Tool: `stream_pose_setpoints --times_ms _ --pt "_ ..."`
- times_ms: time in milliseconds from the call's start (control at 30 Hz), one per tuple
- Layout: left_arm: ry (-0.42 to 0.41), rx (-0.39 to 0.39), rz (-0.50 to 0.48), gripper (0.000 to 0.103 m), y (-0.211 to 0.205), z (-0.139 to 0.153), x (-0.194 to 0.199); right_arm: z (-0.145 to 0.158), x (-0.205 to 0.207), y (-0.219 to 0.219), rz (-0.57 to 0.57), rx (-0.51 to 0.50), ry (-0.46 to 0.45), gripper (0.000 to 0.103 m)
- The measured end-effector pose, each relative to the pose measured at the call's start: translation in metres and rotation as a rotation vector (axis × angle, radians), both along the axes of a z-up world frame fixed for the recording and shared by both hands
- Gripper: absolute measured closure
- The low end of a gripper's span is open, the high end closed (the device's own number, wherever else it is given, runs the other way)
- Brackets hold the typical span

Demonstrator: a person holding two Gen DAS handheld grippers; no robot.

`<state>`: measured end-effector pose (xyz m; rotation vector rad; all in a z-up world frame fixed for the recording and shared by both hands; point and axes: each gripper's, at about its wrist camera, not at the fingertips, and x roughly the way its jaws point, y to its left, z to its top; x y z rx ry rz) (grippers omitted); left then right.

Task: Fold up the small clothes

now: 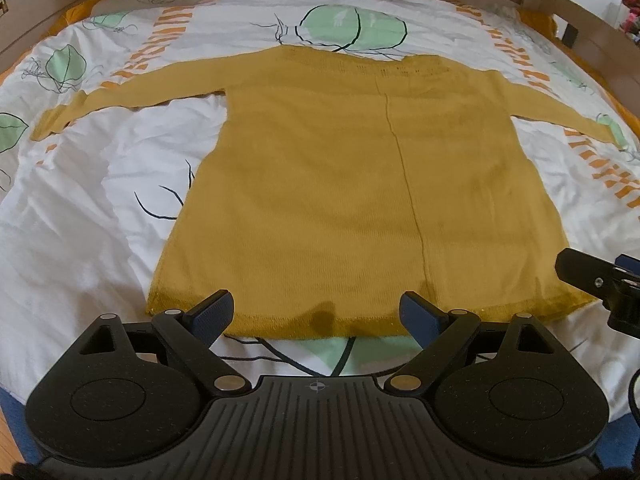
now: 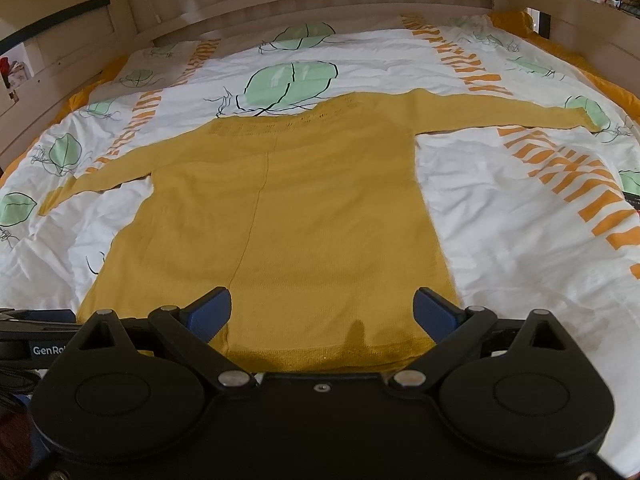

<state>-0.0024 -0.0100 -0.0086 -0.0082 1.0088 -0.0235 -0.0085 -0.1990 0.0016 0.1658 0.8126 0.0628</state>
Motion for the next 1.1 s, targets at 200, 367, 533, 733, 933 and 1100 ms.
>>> stream_pose_setpoints --times_ms 200,367,533,733,933,1100 --pt "0.007 0.001 0.0 0.012 -0.001 -0.001 -0.001 -0.001 0.0 0.001 0.001 0.0 0.001 0.005" --pt "0.012 -0.001 0.0 0.012 0.0 -0.001 0.0 -0.002 0.0 0.002 0.005 0.002 0.006 0.005" --pt "0.018 -0.002 -0.001 0.012 0.0 -0.002 0.001 -0.002 0.001 0.002 0.006 0.005 0.01 0.005" --pt "0.027 -0.005 -0.001 0.012 0.0 -0.005 0.002 -0.003 0.003 0.001 0.009 0.009 0.018 0.005" --pt "0.041 -0.008 -0.001 0.012 0.001 -0.007 0.004 -0.004 0.006 0.001 0.015 0.011 0.03 0.005" --pt "0.054 -0.01 -0.002 0.012 0.001 -0.009 0.008 -0.006 0.011 0.002 0.021 0.015 0.042 0.003"
